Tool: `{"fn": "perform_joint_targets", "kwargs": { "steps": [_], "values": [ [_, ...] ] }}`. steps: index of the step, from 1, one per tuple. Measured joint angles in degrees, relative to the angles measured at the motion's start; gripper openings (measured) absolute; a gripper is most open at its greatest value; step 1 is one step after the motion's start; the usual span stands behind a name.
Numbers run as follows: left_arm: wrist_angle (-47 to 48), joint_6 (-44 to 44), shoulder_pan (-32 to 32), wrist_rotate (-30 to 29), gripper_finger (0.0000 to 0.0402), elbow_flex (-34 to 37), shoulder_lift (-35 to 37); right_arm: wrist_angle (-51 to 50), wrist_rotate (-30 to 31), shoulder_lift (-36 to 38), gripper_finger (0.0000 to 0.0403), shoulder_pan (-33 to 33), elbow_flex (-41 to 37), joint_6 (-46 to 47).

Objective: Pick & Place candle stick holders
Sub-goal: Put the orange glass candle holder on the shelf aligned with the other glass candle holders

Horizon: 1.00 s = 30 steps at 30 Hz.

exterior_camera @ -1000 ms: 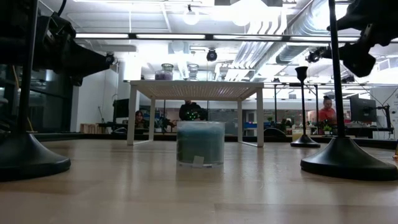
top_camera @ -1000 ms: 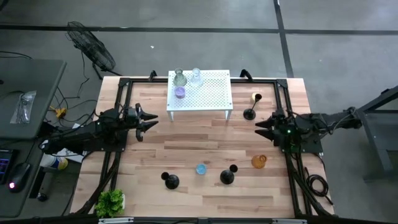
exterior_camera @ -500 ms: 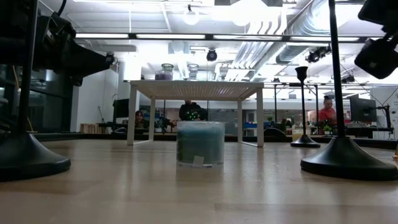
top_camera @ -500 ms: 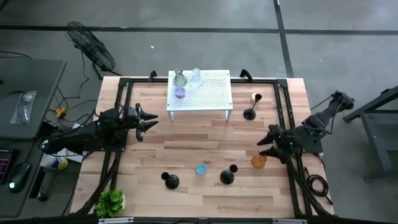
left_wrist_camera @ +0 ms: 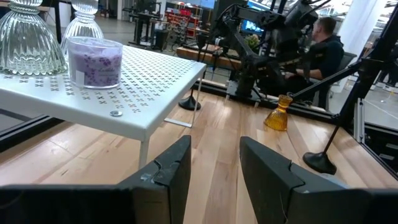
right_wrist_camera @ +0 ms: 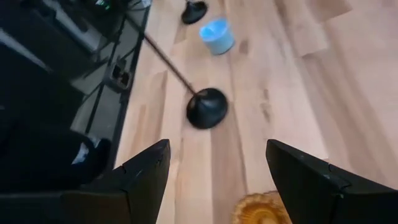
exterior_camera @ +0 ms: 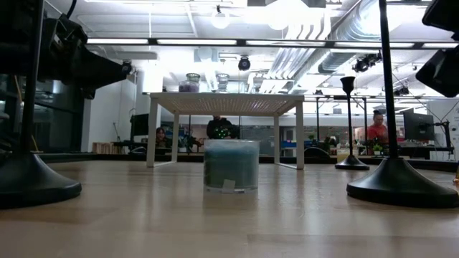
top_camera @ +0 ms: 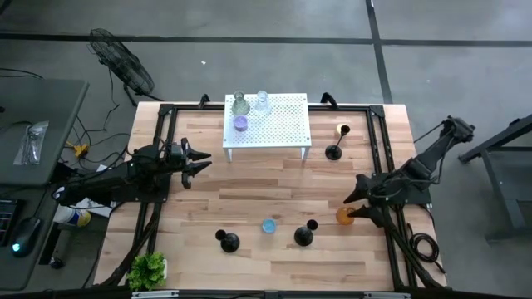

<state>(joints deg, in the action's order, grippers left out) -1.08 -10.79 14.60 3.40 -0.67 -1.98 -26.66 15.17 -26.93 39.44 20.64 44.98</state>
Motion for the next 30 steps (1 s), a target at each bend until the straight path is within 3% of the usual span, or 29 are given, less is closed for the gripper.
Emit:
{"fn": "perform_joint_targets", "kwargs": {
  "steps": [3, 8, 12, 15, 20, 26, 30],
  "values": [
    [0.0, 0.0, 0.0, 0.0, 0.0134, 0.0, 0.0, -0.1, -2.7, -2.6, 0.026, -1.4, 1.3, -1.7],
    [0.0, 0.0, 0.0, 0.0, 0.0134, 0.0, 0.0, -1.3, 0.3, -7.4, 0.026, -3.7, 6.9, -9.2],
    [0.0, 0.0, 0.0, 0.0, 0.0134, 0.0, 0.0, -10.2, 5.0, -12.5, 0.026, -5.3, 14.4, -11.9],
    [0.0, 0.0, 0.0, 0.0, 0.0134, 0.0, 0.0, -18.4, 1.9, -16.7, 0.026, -5.9, 20.3, -15.0],
    [0.0, 0.0, 0.0, 0.0, 0.0134, 0.0, 0.0, -25.3, 10.5, -22.9, 0.0259, -6.5, 28.3, -6.1],
    [0.0, 0.0, 0.0, 0.0, 0.0134, 0.0, 0.0, -23.8, 7.9, -28.3, 0.026, -5.9, 31.8, -8.6],
    [0.0, 0.0, 0.0, 0.0, 0.0134, 0.0, 0.0, -23.7, 7.3, -31.2, 0.026, -5.7, 33.1, -4.1]
  ]
}}
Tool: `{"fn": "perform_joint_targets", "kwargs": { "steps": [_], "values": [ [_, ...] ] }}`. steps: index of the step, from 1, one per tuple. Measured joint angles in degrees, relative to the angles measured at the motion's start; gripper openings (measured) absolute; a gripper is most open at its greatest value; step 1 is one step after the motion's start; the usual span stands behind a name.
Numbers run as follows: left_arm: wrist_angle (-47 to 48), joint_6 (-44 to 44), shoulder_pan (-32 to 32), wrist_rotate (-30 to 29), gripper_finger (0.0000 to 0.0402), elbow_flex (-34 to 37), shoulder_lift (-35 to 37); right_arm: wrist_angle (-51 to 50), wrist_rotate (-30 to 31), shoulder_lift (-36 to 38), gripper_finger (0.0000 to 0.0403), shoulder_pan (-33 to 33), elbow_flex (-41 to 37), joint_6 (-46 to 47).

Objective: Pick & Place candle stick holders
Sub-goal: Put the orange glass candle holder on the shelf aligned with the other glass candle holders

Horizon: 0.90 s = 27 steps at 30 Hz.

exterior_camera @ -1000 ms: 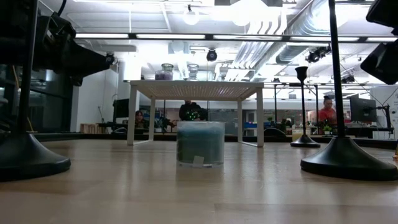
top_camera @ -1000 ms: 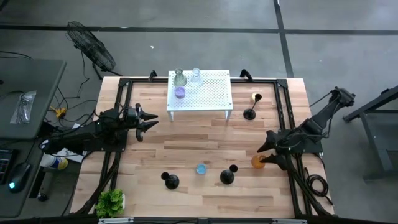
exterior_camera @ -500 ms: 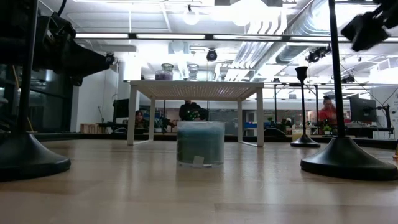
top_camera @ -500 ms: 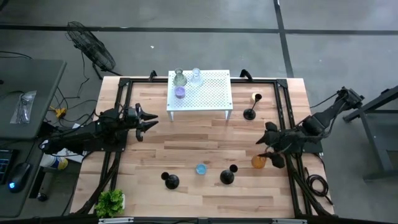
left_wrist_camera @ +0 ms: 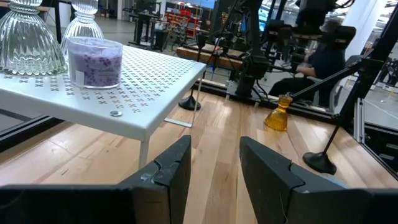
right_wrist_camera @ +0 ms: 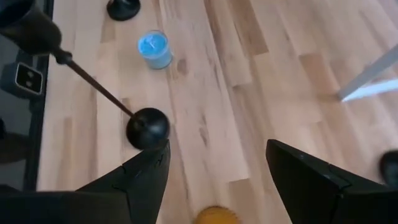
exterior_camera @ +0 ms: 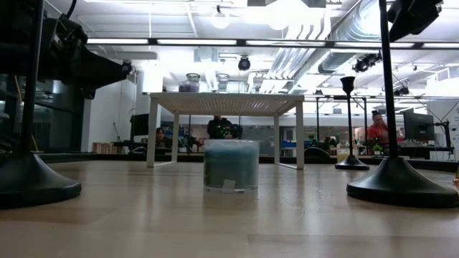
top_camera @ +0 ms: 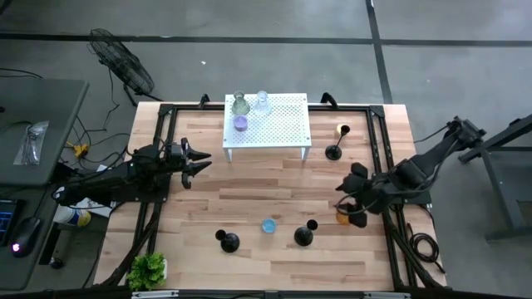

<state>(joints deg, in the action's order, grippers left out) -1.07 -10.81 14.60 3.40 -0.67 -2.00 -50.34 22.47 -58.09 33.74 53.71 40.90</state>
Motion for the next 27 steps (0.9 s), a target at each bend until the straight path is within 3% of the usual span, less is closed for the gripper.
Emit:
{"fn": "perform_joint_targets", "kwargs": {
  "steps": [7, 14, 19, 27],
  "values": [
    [0.0, 0.0, 0.0, 0.0, 0.0134, 0.0, 0.0, -3.7, -1.8, -2.6, 0.0259, 0.0, 0.7, 16.5],
    [0.0, 0.0, 0.0, 0.0, 0.0134, 0.0, 0.0, -16.5, -9.1, -2.7, 0.0259, 1.0, 0.7, 45.3],
    [0.0, 0.0, 0.0, 0.0, 0.0134, 0.0, 0.0, -21.4, -10.9, -3.8, 0.0259, 6.5, 0.7, 63.3],
    [0.0, 0.0, 0.0, 0.0, 0.0134, 0.0, 0.0, -18.7, -9.5, -12.2, 0.0259, 17.0, 0.7, 78.9]
  ]
}}
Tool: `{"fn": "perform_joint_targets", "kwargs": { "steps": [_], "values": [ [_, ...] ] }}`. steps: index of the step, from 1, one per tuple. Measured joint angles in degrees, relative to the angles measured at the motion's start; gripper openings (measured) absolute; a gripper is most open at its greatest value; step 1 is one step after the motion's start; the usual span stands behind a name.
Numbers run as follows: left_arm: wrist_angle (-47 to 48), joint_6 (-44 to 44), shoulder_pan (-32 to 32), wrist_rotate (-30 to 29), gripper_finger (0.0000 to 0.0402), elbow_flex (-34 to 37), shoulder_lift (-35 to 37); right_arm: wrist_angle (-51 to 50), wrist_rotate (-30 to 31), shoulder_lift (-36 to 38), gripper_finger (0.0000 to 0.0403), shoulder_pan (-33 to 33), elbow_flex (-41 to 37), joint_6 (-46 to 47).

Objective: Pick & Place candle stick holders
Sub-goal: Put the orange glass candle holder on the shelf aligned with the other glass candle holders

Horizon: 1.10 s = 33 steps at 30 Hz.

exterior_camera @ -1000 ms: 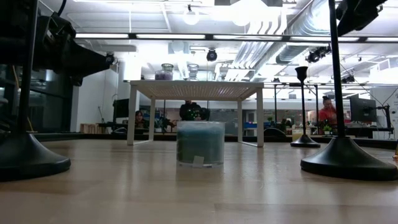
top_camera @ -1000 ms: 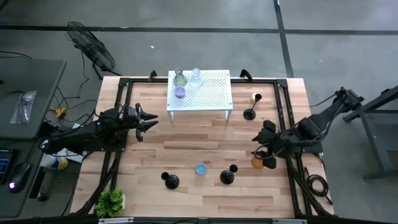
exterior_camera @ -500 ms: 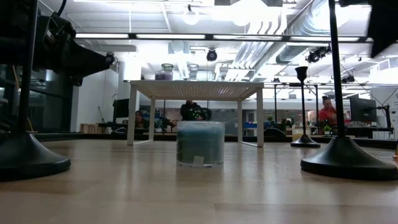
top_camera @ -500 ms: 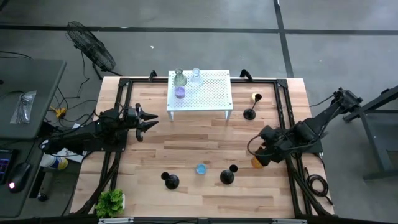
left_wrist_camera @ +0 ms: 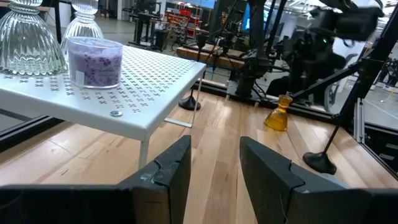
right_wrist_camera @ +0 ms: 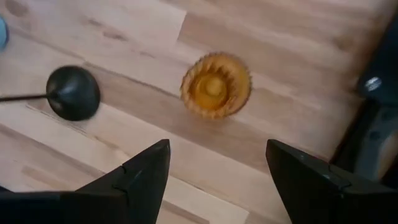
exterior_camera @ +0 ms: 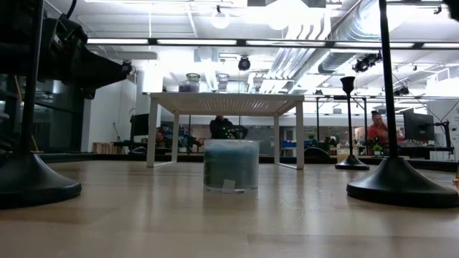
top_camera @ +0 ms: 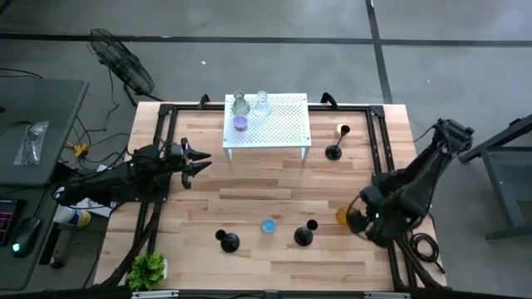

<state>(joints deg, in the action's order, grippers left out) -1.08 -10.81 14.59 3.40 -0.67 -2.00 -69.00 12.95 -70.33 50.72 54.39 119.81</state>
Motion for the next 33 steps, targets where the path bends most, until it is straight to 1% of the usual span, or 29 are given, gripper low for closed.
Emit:
{"fn": "perform_joint_targets", "kwargs": {
  "steps": [6, 14, 17, 24, 33],
  "values": [
    [0.0, 0.0, 0.0, 0.0, 0.0134, 0.0, 0.0, 4.4, 4.0, -8.4, 0.0259, 5.4, 0.0, 3.4],
    [0.0, 0.0, 0.0, 0.0, 0.0134, 0.0, 0.0, 4.6, 8.0, -17.0, 0.0259, 8.2, 0.0, 4.9],
    [0.0, 0.0, 0.0, 0.0, 0.0134, 0.0, 0.0, 4.6, 8.2, -19.9, 0.0259, 8.9, 0.0, 5.0],
    [0.0, 0.0, 0.0, 0.0, 0.0134, 0.0, 0.0, 5.1, 10.1, -25.4, 0.0259, 10.0, 0.0, 5.1],
    [0.0, 0.0, 0.0, 0.0, 0.0134, 0.0, 0.0, 4.7, 13.6, -29.5, 0.0259, 9.9, 0.0, 5.1]
  ]
}}
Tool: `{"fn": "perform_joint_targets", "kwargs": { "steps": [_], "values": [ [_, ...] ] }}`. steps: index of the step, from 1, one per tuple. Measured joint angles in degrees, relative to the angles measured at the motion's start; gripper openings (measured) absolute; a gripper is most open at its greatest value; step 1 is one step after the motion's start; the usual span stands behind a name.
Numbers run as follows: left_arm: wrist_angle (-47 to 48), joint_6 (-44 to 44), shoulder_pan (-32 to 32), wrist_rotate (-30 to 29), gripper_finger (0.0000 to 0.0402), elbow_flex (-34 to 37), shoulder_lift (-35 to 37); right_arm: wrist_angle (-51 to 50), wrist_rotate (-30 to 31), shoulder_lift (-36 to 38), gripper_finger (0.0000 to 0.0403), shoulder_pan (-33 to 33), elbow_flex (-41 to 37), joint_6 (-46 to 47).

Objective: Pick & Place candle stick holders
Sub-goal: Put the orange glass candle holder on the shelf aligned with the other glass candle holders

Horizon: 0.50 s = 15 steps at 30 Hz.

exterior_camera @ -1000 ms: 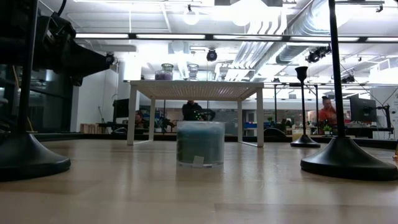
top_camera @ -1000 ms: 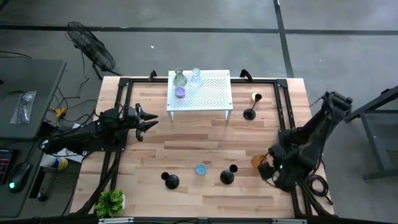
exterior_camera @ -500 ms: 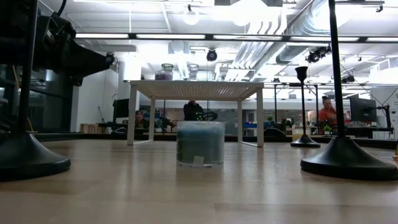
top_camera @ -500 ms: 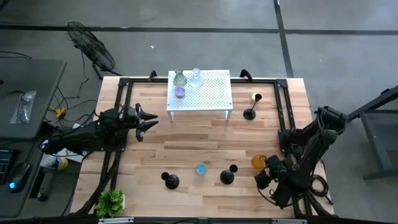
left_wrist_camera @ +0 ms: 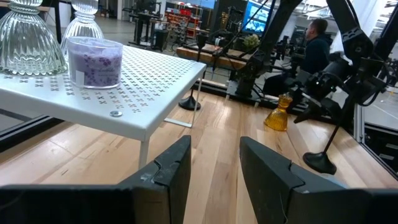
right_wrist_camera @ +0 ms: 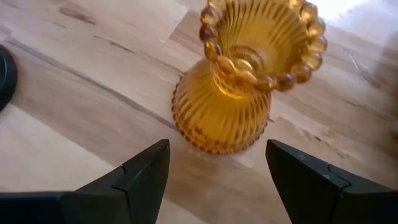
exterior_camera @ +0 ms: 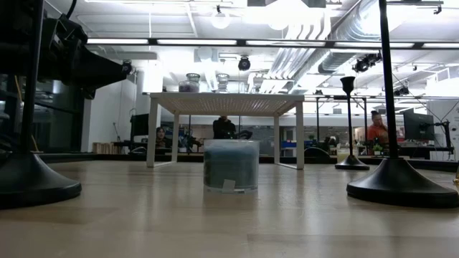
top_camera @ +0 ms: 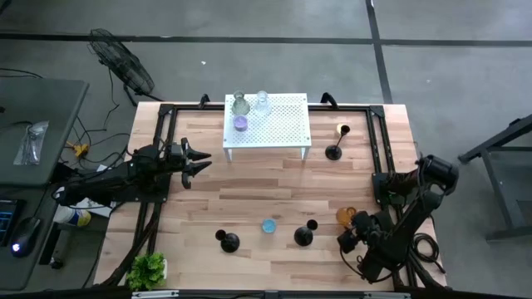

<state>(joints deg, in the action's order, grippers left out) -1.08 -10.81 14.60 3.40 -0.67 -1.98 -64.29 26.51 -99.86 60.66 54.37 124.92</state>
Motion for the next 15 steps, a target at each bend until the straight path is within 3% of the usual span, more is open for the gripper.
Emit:
{"fn": "perform_joint_targets", "kwargs": {
  "steps": [15],
  "values": [
    [0.0, 0.0, 0.0, 0.0, 0.0134, 0.0, 0.0, -6.5, 5.1, -0.9, 0.0259, -1.2, 0.0, 2.8]
  ]
}}
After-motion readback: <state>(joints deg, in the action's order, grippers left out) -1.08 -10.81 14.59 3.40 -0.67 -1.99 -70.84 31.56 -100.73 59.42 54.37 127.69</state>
